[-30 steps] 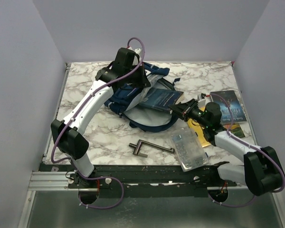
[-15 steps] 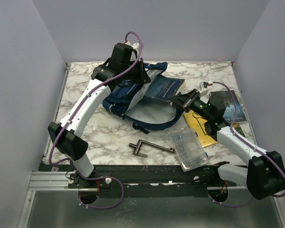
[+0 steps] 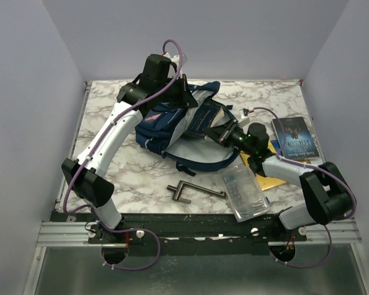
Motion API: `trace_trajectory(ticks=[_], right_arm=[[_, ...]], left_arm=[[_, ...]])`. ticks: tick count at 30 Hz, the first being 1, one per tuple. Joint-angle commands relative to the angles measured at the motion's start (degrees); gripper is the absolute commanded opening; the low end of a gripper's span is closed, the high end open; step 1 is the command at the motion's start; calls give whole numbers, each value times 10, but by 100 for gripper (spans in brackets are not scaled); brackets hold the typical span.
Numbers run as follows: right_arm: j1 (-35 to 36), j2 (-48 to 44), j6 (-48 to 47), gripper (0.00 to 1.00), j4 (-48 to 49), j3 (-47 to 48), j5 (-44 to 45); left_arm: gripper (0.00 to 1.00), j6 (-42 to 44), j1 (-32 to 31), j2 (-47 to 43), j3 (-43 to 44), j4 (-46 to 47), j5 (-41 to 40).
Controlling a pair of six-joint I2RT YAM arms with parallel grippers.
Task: Pack the student bag
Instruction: Place the book in the student bag.
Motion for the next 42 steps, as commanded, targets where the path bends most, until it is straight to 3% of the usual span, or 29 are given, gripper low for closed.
trace_trajectory(ticks=[1,6,10,19,27,31,33,35,38,42], right_arm=[[55,60,-70,0,210,4,121],[89,157,-63,0,324,-17,225],[114,196,-39,0,293,-4,295],[117,295,51,0,221,66,244],[147,332,70,4,119,123,200],[154,329,46,21,3,161,159],[150,303,17,35,-44,149,146],[146,260,-27,56,-120,140,148],[134,191,-94,75,-228,137,138],[106,110,-185,82,-379,148,124]], left_arm=[[0,-11,-7,-8,29,66,70],[0,1,-8,-18,-19,80,64],[0,13,-8,-39,-62,94,54],[0,14,-8,-35,-92,127,83],[0,34,-10,-22,-117,135,86],[0,55,-1,-16,-114,130,75],[0,54,14,-21,-119,127,62],[0,45,32,-24,-127,127,63],[0,47,42,-23,-135,127,63],[0,42,44,-14,-148,132,73]])
